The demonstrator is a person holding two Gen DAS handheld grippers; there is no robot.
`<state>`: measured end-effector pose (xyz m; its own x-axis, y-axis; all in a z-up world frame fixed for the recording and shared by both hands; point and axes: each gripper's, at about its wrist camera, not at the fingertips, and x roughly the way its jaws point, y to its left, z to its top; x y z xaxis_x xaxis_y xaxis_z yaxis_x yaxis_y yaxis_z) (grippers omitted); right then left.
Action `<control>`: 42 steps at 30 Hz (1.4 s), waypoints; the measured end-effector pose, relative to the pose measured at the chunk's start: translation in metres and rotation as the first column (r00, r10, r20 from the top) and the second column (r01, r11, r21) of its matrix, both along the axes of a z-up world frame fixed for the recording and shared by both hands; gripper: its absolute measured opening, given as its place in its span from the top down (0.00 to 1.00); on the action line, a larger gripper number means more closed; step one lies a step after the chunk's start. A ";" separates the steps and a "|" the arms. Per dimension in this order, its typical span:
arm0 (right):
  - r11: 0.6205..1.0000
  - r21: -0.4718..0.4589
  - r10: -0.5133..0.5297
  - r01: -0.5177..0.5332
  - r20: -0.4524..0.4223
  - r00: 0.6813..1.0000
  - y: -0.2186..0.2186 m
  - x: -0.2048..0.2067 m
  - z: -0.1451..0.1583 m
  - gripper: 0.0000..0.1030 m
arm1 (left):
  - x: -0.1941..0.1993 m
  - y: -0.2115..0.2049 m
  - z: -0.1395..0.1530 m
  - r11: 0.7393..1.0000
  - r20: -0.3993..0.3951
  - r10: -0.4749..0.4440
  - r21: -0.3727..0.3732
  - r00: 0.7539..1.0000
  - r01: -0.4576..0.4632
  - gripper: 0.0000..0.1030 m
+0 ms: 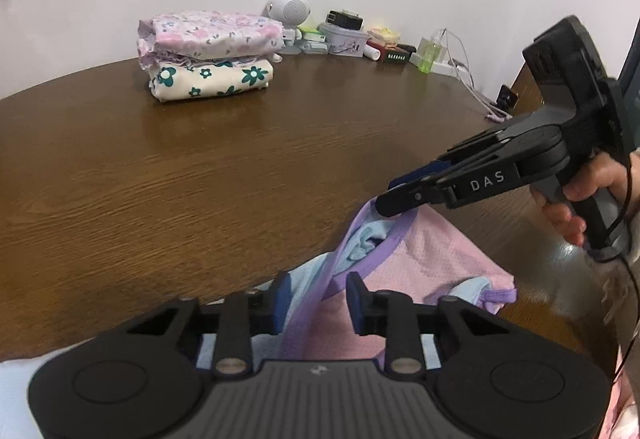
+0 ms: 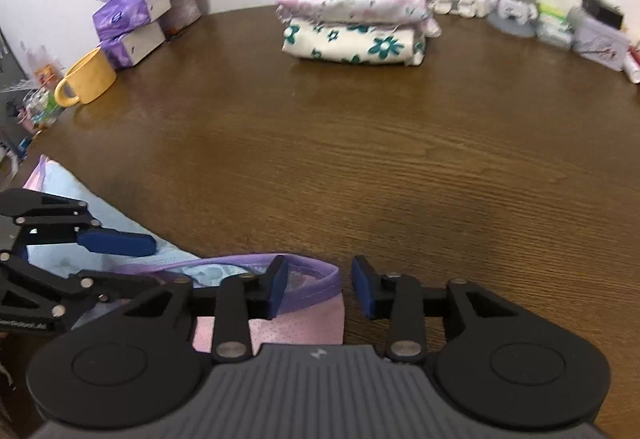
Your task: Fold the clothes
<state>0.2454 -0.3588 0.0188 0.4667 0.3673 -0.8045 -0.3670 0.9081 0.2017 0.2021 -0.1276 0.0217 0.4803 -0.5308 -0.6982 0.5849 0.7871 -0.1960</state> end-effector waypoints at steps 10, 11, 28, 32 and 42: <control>0.968 -0.217 0.186 -0.125 0.289 0.939 0.023 -0.065 0.022 0.96 | -0.022 0.001 0.007 0.997 0.109 -0.067 0.050 0.992 0.062 0.99; 0.955 -0.266 0.218 -0.133 0.324 0.920 0.027 -0.075 0.022 0.96 | -0.025 -0.001 0.007 0.996 0.122 -0.073 0.065 0.990 0.065 0.99; 0.854 -0.509 0.377 -0.109 0.461 0.803 0.053 -0.117 -0.006 0.96 | 0.005 -0.041 0.000 0.990 0.104 -0.127 0.079 0.986 0.119 0.99; 0.877 -0.472 0.326 -0.091 0.446 0.833 0.048 -0.106 -0.011 0.93 | -0.004 -0.037 0.003 0.987 0.160 -0.156 0.056 0.975 0.149 0.99; 0.982 -0.186 0.108 -0.039 0.378 0.920 0.009 -0.098 0.018 0.75 | -0.039 -0.043 0.002 0.959 0.310 -0.268 0.174 0.912 0.222 0.99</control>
